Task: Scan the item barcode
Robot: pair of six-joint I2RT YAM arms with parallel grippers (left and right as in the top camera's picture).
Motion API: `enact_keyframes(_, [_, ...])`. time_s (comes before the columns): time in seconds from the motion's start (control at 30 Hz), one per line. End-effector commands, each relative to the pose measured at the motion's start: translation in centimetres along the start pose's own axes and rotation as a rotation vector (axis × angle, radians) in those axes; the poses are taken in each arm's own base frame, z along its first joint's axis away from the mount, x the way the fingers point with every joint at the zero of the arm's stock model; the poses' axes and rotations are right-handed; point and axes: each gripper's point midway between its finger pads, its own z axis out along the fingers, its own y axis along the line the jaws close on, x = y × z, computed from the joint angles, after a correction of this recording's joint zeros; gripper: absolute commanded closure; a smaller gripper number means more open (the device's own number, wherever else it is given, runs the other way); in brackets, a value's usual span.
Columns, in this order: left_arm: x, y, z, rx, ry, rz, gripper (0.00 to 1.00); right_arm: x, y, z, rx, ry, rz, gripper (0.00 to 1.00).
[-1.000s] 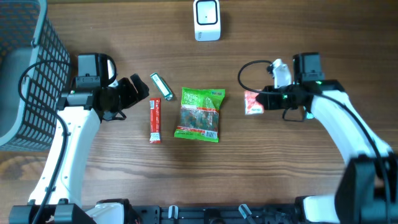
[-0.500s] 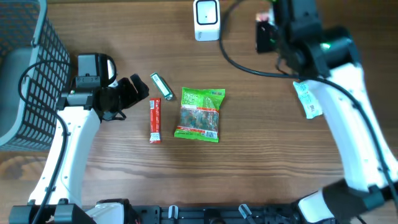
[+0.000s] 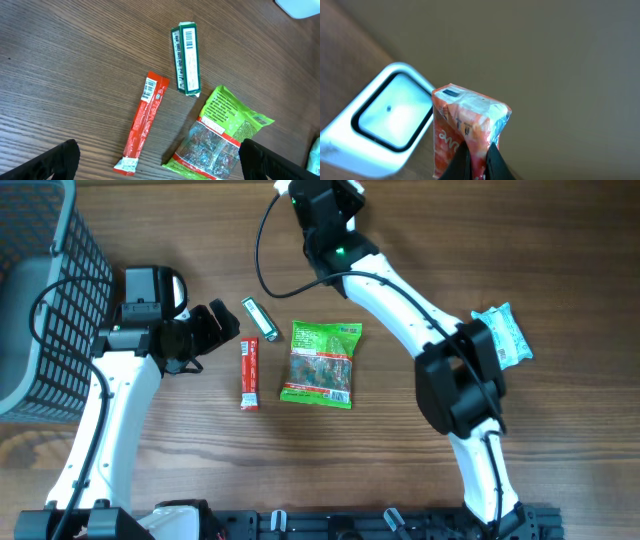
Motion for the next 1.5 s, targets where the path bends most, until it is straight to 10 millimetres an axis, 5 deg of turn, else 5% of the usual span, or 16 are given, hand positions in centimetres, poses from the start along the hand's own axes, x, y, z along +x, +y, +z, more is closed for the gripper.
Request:
enact_keyframes(0.0, [-0.3,-0.3,-0.3,0.013,-0.009,0.024,0.0,0.3,2.2,1.9,0.036,-0.001,-0.217,0.96])
enact_keyframes(0.2, [-0.3,-0.3,-0.3,0.013,-0.009,0.024,0.0,2.2,8.3,4.8,-0.005,-0.011,-0.374,0.96])
enact_keyframes(0.27, [-0.3,-0.3,-0.3,0.013,-0.009,0.024,0.0,2.4,8.8,5.0,-0.019,-0.019,-0.372,0.96])
enact_keyframes(0.4, [-0.3,-0.3,-0.3,0.013,-0.009,0.024,0.0,1.6,8.0,5.1,0.01,-0.051,-0.38,0.96])
enact_keyframes(0.6, [-0.3,-0.3,-0.3,0.013,-0.009,0.024,0.0,0.3,4.1,4.7,0.181,-0.036,-0.481,0.95])
enact_keyframes(0.77, [-0.3,-0.3,-0.3,0.013,-0.009,0.024,0.0,2.2,7.2,5.2,0.044,-0.014,-0.399,0.96])
enact_keyframes(0.83, [-0.3,-0.3,-0.3,0.013,-0.009,0.024,0.0,2.5,7.0,5.4,0.043,-0.007,-0.323,0.96])
enact_keyframes(0.9, [-0.3,-0.3,-0.3,0.013,-0.009,0.024,0.0,2.3,5.9,5.2,0.062,-0.006,-0.255,0.96])
enact_keyframes(1.0, [-0.3,-0.3,-0.3,0.013,-0.009,0.024,0.0,0.4,1.3,3.5,0.099,-0.039,-0.038,0.96])
enact_keyframes(1.13, [-0.3,-0.3,-0.3,0.013,-0.009,0.024,0.0,-1.0,-5.3,-2.2,0.001,-0.042,0.191,0.96])
enact_keyframes(1.23, [-0.3,-0.3,-0.3,0.013,-0.009,0.024,0.0,3.4,-6.6,-6.9,-0.123,0.148,0.317,0.96])
enact_keyframes(1.33, [-0.3,-0.3,-0.3,0.013,-0.009,0.024,0.0,11.8,-3.4,-11.3,-0.322,0.492,0.339,0.96])
enact_keyframes(1.47, [-0.3,-0.3,-0.3,0.013,-0.009,0.024,0.0,20.8,0.3,-13.0,-0.458,0.839,0.452,0.95])
